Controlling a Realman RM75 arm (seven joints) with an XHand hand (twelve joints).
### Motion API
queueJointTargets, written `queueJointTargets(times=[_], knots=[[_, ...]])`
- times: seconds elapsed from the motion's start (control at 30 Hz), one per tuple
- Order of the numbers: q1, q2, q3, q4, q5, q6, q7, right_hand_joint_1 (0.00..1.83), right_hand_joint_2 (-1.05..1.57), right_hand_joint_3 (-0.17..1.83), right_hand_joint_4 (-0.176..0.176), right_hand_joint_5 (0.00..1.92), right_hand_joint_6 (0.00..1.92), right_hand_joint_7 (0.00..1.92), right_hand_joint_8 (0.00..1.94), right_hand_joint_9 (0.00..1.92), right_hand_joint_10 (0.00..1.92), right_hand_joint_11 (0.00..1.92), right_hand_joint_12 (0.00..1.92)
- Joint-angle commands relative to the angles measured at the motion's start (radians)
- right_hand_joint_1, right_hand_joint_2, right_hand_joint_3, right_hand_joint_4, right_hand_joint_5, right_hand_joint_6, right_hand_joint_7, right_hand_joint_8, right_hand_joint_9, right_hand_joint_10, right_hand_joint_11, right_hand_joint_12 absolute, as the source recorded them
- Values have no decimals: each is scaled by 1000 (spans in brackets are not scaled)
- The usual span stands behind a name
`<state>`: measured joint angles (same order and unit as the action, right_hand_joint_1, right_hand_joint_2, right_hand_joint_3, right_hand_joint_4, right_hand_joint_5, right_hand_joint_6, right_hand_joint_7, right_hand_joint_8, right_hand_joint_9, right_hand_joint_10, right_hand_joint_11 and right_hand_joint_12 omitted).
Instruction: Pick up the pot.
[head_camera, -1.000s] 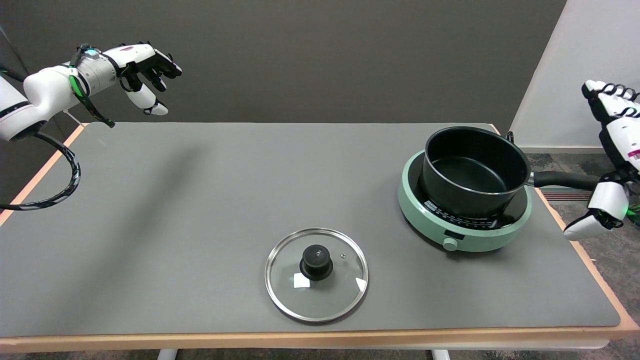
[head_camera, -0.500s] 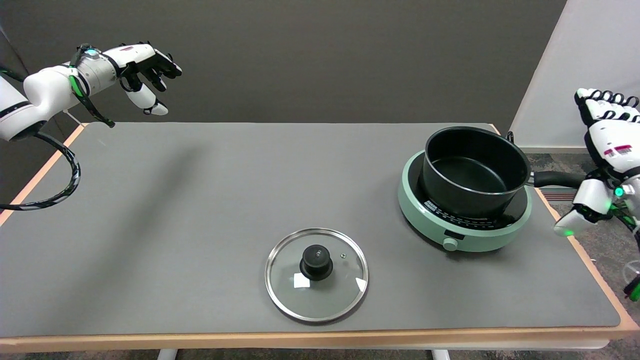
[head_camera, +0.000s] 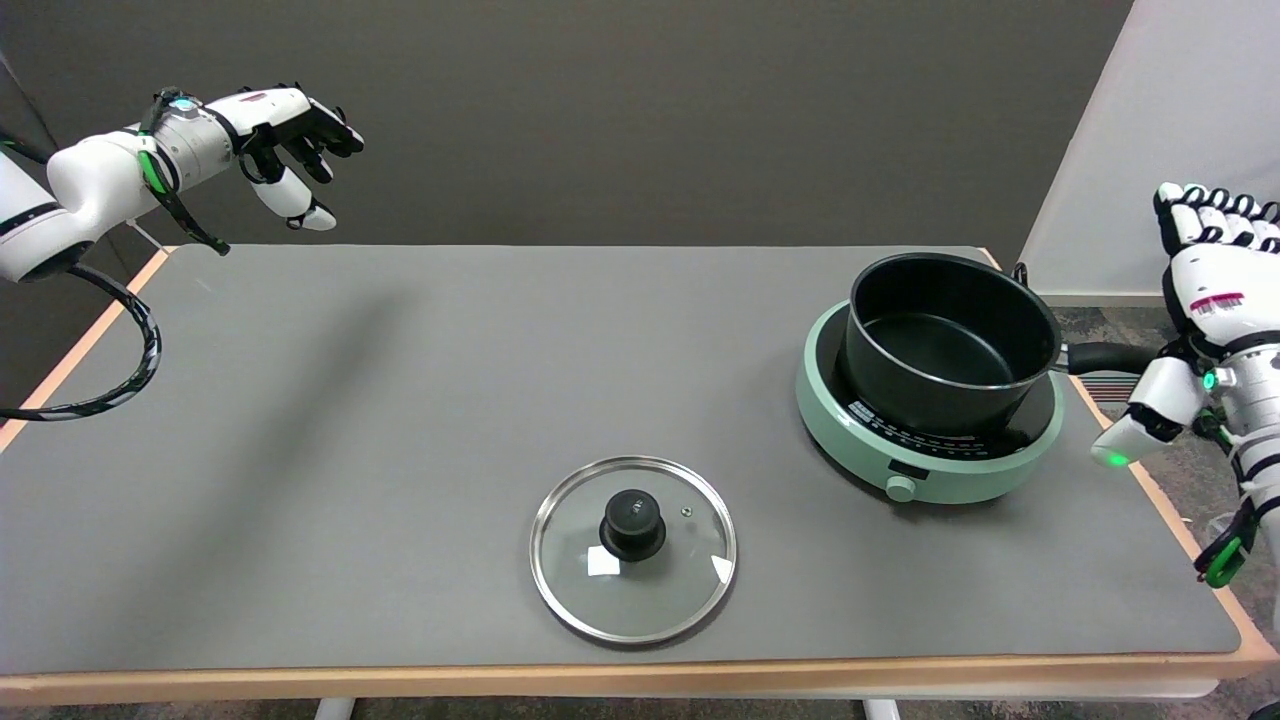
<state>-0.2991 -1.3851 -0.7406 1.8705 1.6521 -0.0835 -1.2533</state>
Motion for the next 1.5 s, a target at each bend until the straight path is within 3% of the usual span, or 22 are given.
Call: queueJointTargets(times=[0.03,0.7,1.13,1.5], knots=[[-16,-18,-140,-5,-44,209,-3,1340,-1047,888,-34,15,15,15,15,15,15,15,15],[-31,-24,-222,-12,-10,294,-63,1329,-1047,964,-13,14,14,14,14,14,14,14,14],[-57,-24,-225,-13,37,290,-98,1312,-1047,1079,36,7,7,7,7,7,7,7,7],[-53,-20,-225,-21,52,289,-98,1310,-1047,1105,47,7,7,7,7,7,7,7,7]])
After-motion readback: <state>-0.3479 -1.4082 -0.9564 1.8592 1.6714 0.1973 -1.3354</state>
